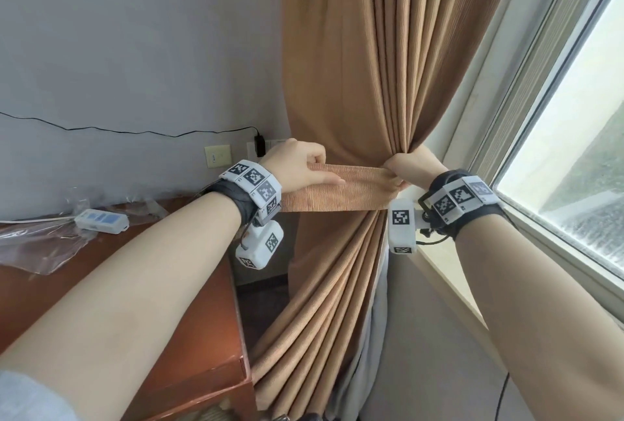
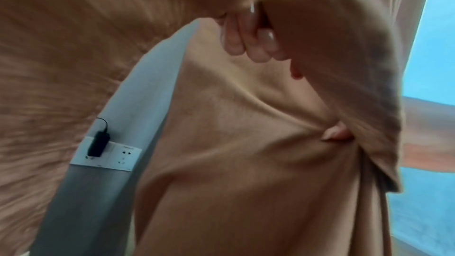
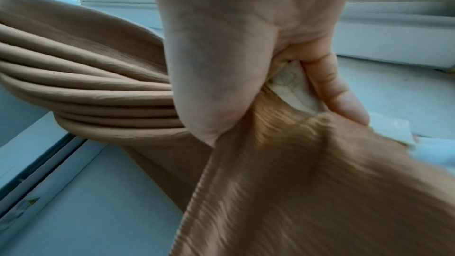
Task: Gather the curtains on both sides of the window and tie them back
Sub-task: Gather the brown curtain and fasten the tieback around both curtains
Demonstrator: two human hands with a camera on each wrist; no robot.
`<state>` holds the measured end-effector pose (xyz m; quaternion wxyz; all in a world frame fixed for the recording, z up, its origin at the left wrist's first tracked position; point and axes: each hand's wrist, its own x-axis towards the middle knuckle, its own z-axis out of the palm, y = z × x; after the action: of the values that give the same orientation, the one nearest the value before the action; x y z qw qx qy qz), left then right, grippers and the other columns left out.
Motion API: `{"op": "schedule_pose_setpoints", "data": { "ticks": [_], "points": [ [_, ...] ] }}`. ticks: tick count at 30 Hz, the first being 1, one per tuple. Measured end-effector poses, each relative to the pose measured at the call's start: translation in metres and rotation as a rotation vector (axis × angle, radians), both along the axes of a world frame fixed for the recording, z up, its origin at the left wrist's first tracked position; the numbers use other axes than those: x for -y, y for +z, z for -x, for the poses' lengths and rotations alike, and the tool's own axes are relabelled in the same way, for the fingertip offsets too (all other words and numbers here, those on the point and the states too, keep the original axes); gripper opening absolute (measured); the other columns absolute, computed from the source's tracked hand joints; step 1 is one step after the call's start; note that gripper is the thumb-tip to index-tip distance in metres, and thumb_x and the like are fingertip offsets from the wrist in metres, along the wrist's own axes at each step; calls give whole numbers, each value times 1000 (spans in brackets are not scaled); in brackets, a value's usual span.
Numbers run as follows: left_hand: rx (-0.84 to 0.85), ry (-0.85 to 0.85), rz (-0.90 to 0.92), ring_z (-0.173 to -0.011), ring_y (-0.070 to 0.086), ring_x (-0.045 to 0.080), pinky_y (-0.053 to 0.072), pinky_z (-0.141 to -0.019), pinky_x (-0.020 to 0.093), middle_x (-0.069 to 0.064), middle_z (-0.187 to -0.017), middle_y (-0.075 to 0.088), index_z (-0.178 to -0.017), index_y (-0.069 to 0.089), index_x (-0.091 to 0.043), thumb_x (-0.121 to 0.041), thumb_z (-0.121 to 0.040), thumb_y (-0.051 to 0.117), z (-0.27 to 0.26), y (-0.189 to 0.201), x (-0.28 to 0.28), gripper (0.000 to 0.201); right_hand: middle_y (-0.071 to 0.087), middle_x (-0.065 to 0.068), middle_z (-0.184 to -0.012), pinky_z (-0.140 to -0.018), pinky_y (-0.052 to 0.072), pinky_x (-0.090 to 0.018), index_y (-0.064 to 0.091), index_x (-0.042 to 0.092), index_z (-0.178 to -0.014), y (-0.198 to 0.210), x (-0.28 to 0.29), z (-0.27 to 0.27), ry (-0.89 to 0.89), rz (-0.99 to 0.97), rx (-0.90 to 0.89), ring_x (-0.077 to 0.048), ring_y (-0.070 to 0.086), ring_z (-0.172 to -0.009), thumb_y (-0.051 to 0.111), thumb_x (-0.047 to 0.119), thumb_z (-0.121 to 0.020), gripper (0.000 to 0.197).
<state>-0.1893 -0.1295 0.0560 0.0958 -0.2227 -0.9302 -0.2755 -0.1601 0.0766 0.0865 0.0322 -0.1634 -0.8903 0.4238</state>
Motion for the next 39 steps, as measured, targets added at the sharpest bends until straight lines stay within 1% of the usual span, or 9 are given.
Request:
{"op": "schedule_pose_setpoints", "data": {
  "ticks": [4,9,13,17,23,29,31,34,39],
  "points": [
    [-11,9,55,-53,38,10,30,-52,27,-4,-51,40,-65,53,-19,-63,-65,71,5,-5,12,48,52,-13,-102,-55,48,-28,41,0,-132,-6,-7,2,-21,66,-19,-28,57,-78,58,7,-86,49],
    [14,2,-136,-77,53,15,39,-69,24,-2,-75,59,-83,68,-12,-39,-75,75,27,-17,35,29,59,-13,-109,-80,48,-34,46,1,-131,-13,-17,0,-79,170,-101,-27,57,-95,59,3,-81,52],
    [15,8,-277,-81,53,14,35,-61,14,4,-85,63,-93,70,-5,-29,-78,74,43,-19,45,28,61,-8,-84,-75,49,-36,53,0,-117,-15,-22,-1,-96,192,-97,-26,59,-80,58,2,-80,38],
    [101,3,-358,-73,53,11,39,-65,13,1,-79,61,-86,68,-5,-33,-77,75,65,-24,59,30,59,-8,-85,-74,50,-37,48,9,-109,-15,-21,-6,-127,265,-119,-28,58,-79,55,0,-83,29],
    [275,22,-465,-80,63,18,50,-83,34,8,-85,68,-80,68,-17,-34,-75,77,91,-34,67,20,58,-8,-86,-66,50,-32,46,7,-115,-15,-23,-2,-182,376,-122,-25,58,-78,57,-1,-82,35],
    [452,23,-669,-61,64,2,51,-60,14,-3,-78,66,-80,65,-19,-19,-78,74,108,-36,53,9,52,-10,-70,-52,41,-22,53,-1,-89,-13,-34,14,-234,277,-13,-21,48,-61,59,7,-85,11],
    [432,34,-667,-69,63,5,50,-67,17,-5,-79,66,-79,66,-21,-20,-78,74,115,-37,46,8,48,-6,-69,-49,36,-22,52,1,-89,-12,-38,20,-243,277,-10,-16,44,-60,57,6,-88,7],
    [333,47,-624,-75,62,11,49,-78,27,-6,-77,66,-76,67,-24,-24,-78,75,123,-41,35,8,54,-3,-75,-45,45,-19,51,2,-112,-16,-43,21,-193,360,-50,-15,51,-66,63,7,-84,31],
    [115,68,-509,-87,59,14,45,-81,25,2,-92,65,-101,69,-8,-22,-84,69,131,-46,19,21,65,-8,-72,-51,51,-21,53,-4,-114,-17,-43,14,-139,455,-88,-20,63,-64,72,8,-76,44]
  ]
}}
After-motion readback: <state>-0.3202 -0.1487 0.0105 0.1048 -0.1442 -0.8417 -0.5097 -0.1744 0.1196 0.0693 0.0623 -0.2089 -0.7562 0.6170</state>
